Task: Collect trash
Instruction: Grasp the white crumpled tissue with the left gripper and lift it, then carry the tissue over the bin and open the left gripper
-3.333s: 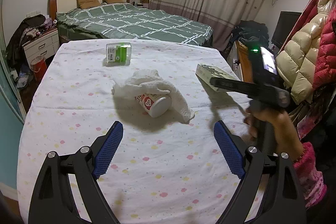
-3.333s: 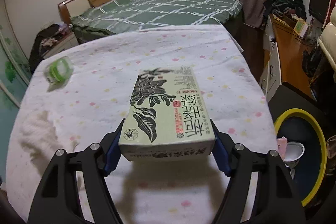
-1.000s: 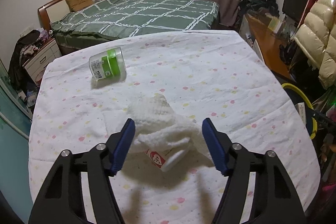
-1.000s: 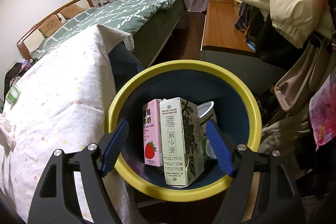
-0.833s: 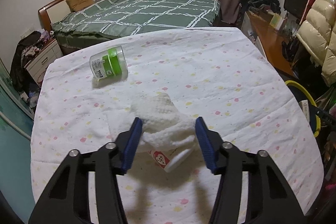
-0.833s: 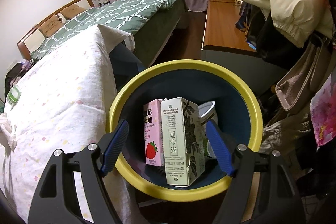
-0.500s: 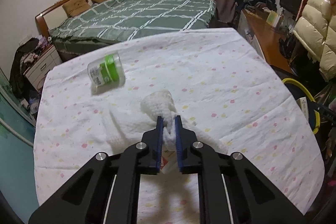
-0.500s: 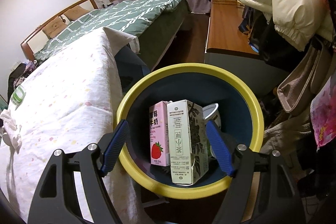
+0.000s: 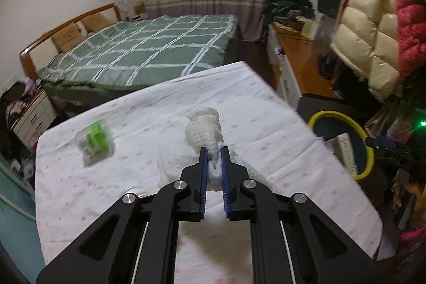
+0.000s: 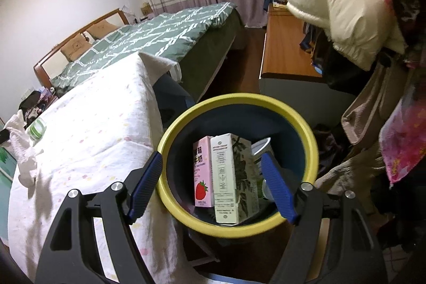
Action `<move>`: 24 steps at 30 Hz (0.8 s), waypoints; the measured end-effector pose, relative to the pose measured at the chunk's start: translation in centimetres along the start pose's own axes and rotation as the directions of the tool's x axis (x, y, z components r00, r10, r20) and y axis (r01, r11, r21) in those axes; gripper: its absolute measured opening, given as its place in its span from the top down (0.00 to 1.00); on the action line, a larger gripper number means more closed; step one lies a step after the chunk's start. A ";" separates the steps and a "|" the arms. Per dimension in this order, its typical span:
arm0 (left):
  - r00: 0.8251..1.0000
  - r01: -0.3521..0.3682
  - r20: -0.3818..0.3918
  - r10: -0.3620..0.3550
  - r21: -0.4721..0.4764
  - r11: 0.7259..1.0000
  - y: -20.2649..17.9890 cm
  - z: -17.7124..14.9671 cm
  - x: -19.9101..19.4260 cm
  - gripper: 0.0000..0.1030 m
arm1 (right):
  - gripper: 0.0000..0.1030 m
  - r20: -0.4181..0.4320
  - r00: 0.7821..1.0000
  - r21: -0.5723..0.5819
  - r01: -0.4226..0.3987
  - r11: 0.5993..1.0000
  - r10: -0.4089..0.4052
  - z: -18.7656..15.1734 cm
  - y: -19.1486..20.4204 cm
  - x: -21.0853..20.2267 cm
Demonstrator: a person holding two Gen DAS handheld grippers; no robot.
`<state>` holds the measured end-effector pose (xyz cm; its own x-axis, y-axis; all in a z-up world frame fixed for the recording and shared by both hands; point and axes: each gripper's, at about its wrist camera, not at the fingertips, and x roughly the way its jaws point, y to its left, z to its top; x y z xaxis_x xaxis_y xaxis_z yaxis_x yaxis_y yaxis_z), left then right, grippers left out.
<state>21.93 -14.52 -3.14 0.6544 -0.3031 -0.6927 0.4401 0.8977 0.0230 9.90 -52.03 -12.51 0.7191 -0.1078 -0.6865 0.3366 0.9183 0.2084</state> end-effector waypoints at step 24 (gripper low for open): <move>0.933 0.352 -0.172 -0.316 0.261 0.899 -27.3 4.7 10.9 0.90 | 0.30 0.060 0.992 0.064 0.112 0.992 -0.115 -2.6 -8.9 -6.9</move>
<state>19.94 -43.85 -7.93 0.3661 -0.5116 -0.7773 0.7867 0.6163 -0.0352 0.36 -58.41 -11.46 0.7104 -0.2356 -0.6632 0.4530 0.8742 0.1746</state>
